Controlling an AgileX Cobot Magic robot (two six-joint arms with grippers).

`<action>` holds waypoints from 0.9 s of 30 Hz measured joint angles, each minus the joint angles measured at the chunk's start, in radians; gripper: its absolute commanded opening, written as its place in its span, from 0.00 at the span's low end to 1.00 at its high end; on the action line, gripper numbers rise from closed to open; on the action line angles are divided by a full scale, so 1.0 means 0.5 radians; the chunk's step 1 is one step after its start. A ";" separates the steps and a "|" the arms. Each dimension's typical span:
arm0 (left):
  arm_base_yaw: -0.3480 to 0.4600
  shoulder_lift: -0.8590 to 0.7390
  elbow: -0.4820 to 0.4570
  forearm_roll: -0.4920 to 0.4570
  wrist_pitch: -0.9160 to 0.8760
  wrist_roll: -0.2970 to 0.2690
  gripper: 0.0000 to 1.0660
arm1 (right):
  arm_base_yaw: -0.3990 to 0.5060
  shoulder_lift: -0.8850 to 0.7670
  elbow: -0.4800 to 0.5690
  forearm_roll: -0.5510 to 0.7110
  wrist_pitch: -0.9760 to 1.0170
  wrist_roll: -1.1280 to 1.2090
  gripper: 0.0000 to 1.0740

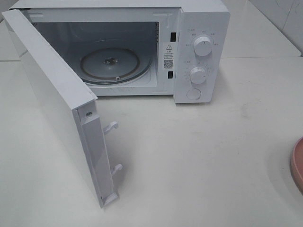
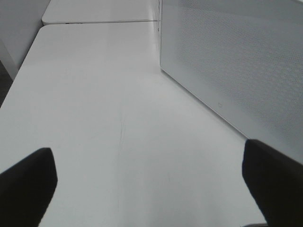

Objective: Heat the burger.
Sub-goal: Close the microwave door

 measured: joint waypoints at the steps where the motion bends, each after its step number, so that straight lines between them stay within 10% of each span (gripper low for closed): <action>1: 0.000 0.000 0.000 0.000 0.000 0.000 0.94 | 0.000 0.000 0.000 0.000 0.000 0.000 0.71; 27: 0.000 0.000 0.000 0.000 0.000 0.000 0.94 | 0.000 0.000 0.000 0.000 0.000 0.000 0.71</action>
